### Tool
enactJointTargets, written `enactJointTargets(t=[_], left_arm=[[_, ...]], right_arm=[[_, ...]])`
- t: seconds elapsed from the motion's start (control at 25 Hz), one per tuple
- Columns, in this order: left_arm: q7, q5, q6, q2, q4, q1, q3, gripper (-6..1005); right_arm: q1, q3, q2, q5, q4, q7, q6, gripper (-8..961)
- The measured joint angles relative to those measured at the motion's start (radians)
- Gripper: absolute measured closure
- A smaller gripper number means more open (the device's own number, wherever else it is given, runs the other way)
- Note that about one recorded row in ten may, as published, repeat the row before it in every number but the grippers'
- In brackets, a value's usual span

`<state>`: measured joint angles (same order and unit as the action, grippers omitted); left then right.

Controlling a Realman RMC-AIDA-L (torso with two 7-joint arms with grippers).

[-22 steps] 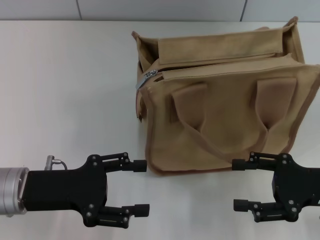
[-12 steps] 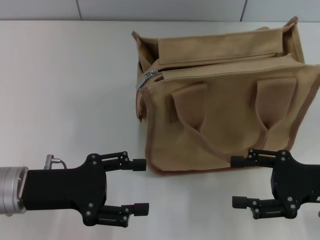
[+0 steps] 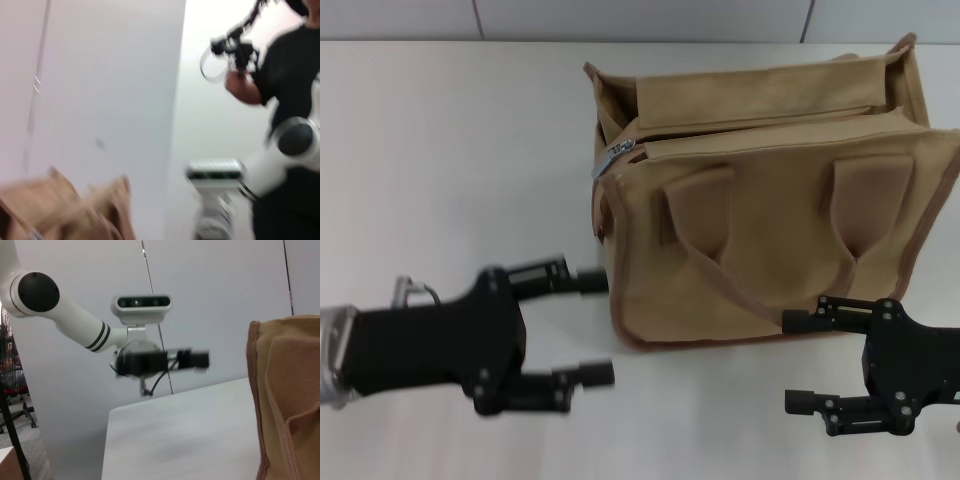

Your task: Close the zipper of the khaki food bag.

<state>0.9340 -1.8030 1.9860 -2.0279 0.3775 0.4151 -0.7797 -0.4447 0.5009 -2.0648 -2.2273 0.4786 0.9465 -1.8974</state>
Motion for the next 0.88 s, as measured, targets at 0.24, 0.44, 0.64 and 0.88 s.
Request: enactJointTargets(t=[0.24,0.44,0.64,0.88], left_arm=[[-0.002,0.049,-0.003,-0.027,0.0,0.007,0.124,186],[-0.007,0.086,-0.094,-0.036,-0.008,0.004,0.267,187],[-0.037,0.069,-0.223,-0.024,-0.003,-0.003,0.271,187],[-0.071,-0.02,-0.287,-0.022,-0.001,0.013,0.269,187]], right_arm=[[0.006,0.0,0.0,0.0,0.0,0.0,0.0,177],[0.01,-0.001,0.0,-0.002,0.0,0.0,0.0,177],[0.02,-0.001,0.0,-0.004,-0.001,-0.004,-0.002,177],[0.025,-0.001,0.0,-0.005,-0.002,-0.004,-0.008,177]])
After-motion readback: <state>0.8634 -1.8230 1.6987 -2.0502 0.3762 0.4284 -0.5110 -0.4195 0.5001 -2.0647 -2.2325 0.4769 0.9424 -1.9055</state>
